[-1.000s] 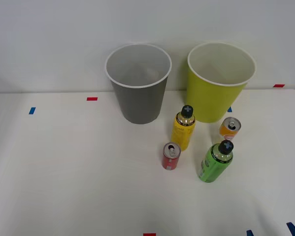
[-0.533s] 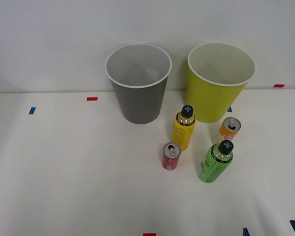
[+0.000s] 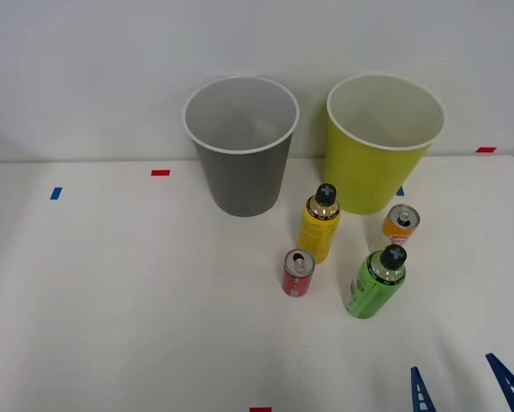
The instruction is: Put cans in the gray bin, plastic bottles in the light green bin
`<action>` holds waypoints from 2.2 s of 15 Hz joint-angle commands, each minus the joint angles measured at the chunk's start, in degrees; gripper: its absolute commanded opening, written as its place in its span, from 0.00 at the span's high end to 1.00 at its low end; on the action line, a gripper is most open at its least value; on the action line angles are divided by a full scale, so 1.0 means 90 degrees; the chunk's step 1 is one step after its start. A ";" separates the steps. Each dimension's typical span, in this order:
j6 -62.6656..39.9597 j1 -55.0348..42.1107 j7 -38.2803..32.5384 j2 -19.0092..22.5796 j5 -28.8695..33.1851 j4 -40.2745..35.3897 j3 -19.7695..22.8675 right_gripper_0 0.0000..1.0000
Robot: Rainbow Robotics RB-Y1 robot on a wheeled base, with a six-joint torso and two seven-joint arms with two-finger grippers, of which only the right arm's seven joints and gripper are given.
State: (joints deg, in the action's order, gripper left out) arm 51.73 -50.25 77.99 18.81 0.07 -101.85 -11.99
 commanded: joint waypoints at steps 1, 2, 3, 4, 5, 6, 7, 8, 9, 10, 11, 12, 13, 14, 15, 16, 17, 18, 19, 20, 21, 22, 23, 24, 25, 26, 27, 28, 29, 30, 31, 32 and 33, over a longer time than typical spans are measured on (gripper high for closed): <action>-0.0426 0.0485 0.0104 0.0000 -0.0145 -0.0001 -0.0240 0.00; -0.0494 0.0622 0.0143 -0.0010 -0.0145 0.0018 -0.0289 0.00; -0.0465 0.0827 0.0192 -0.0049 -0.0213 0.0204 -0.0377 0.00; -0.0318 0.1032 0.0241 -0.0127 -0.0281 0.0438 -0.0416 0.00; -0.0211 0.1237 0.0280 -0.0225 -0.0272 0.0682 -0.0416 0.00; -0.0191 0.1452 0.0348 -0.0332 -0.0262 0.0868 -0.0416 0.00; -0.0201 0.1589 0.0407 -0.0420 -0.0242 0.0926 -0.0416 0.00; -0.0230 0.1706 0.0466 -0.0479 -0.0213 0.0946 -0.0416 0.00; -0.0328 0.1852 0.0544 -0.0537 -0.0154 0.0946 -0.0416 0.00; -0.0465 0.1979 0.0602 -0.0567 -0.0125 0.0946 -0.0396 0.00; -0.0582 0.2057 0.0641 -0.0586 -0.0115 0.0946 -0.0387 0.00; -0.0738 0.2136 0.0671 -0.0596 -0.0125 0.0946 -0.0377 0.00; -0.0836 0.2194 0.0700 -0.0615 -0.0125 0.0946 -0.0367 0.00; -0.1012 0.2292 0.0759 -0.0635 -0.0194 0.0946 -0.0367 0.00; -0.1138 0.2380 0.0807 -0.0655 -0.0252 0.0946 -0.0357 0.00; -0.1265 0.2458 0.0846 -0.0674 -0.0311 0.0956 -0.0367 0.00; -0.1431 0.2565 0.0895 -0.0703 -0.0379 0.0946 -0.0367 0.00; -0.1539 0.2643 0.0944 -0.0723 -0.0418 0.0946 -0.0367 0.00; -0.1588 0.2702 0.0993 -0.0752 -0.0447 0.0946 -0.0357 0.00; -0.1597 0.2770 0.1022 -0.0801 -0.0477 0.0956 -0.0357 0.00; -0.1607 0.2790 0.1052 -0.0821 -0.0477 0.0956 -0.0367 0.00; -0.1597 0.2800 0.1071 -0.0821 -0.0486 0.0946 -0.0396 0.00; -0.1607 0.2800 0.1081 -0.0811 -0.0486 0.0946 -0.0416 0.00; -0.1607 0.2800 0.1091 -0.0811 -0.0496 0.0946 -0.0426 0.00; -0.1597 0.2819 0.1091 -0.0772 -0.0526 0.0946 -0.0435 0.00; -0.1597 0.2848 0.1091 -0.0742 -0.0555 0.0946 -0.0435 0.00; -0.1597 0.2848 0.1091 -0.0733 -0.0584 0.0946 -0.0445 0.00; -0.1597 0.2848 0.1100 -0.0742 -0.0633 0.0946 -0.0455 0.00; -0.1597 0.2868 0.1091 -0.0752 -0.0653 0.0946 -0.0455 0.00; -0.1607 0.2878 0.1100 -0.0752 -0.0672 0.0946 -0.0455 0.00; -0.1607 0.2878 0.1100 -0.0752 -0.0692 0.0946 -0.0465 0.00; -0.1607 0.2878 0.1110 -0.0752 -0.0701 0.0956 -0.0484 0.00; -0.1597 0.2887 0.1139 -0.0752 -0.0711 0.0946 -0.0494 0.00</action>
State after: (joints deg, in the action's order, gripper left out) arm 37.28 -24.33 88.02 12.05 -6.21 -93.30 -16.31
